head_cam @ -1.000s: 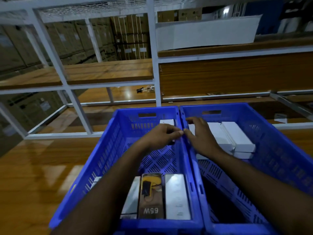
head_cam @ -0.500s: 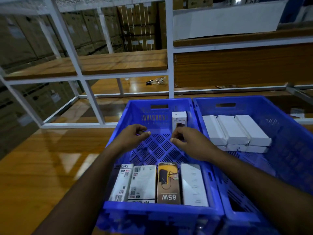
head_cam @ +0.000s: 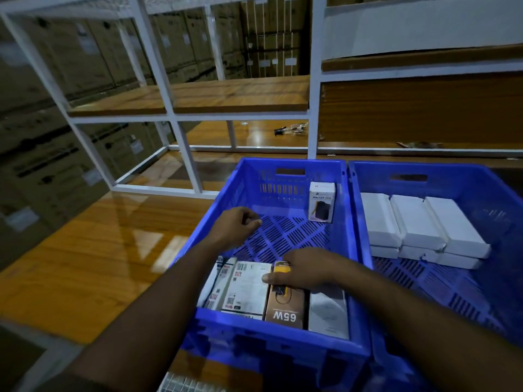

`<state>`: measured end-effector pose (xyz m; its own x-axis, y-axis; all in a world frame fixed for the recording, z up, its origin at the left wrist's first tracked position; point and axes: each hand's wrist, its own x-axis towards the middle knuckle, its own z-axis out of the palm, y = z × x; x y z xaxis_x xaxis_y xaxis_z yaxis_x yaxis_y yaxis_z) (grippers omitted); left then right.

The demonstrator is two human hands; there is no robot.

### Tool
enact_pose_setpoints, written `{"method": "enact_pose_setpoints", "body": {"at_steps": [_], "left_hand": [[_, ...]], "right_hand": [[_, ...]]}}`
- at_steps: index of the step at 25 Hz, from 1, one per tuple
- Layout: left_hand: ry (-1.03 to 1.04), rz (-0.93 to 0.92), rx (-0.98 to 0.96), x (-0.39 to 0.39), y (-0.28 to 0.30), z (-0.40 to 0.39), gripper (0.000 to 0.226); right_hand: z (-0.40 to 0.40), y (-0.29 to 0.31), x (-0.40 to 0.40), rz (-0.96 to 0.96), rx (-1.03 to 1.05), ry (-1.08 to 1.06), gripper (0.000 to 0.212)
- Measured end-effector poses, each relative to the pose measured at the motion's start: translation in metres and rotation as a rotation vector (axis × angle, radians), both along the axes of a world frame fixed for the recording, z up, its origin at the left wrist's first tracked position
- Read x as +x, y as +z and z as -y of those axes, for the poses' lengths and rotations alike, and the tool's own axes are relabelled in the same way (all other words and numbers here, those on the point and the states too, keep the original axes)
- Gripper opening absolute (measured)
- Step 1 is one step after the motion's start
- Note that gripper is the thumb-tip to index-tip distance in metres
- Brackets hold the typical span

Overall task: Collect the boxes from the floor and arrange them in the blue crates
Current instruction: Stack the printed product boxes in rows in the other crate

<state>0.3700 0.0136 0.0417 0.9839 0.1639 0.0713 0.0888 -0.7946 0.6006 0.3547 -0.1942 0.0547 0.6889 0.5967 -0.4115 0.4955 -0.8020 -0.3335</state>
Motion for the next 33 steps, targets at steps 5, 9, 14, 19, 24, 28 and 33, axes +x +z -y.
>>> {"method": "enact_pose_setpoints", "body": {"at_steps": [5,9,14,19,24,28,33], "left_hand": [[-0.055,0.028,-0.031,0.005,-0.004,0.003,0.010],[-0.116,0.052,-0.061,0.011,-0.006,0.014,0.011],[-0.122,-0.011,-0.311,0.014,-0.005,0.031,0.012],[-0.154,-0.401,-0.749,0.011,0.012,0.030,0.039],[-0.252,-0.592,-0.950,0.031,0.007,0.018,0.081],[-0.163,-0.535,-1.058,0.052,0.017,0.021,0.052],[-0.146,-0.629,-1.150,0.074,0.034,0.002,0.022]], "right_hand": [[-0.002,0.002,-0.006,-0.012,0.033,-0.077,0.074],[-0.009,0.007,0.001,-0.025,0.100,-0.127,0.044],[-0.016,0.021,0.022,-0.110,0.243,-0.293,0.028],[0.005,0.046,0.056,-0.337,0.626,-0.623,0.025],[-0.002,0.045,0.086,-0.340,1.005,-0.843,0.019],[-0.023,0.039,0.091,-0.356,1.156,-0.992,0.015],[-0.030,0.028,0.098,-0.439,1.236,-1.112,0.020]]}}
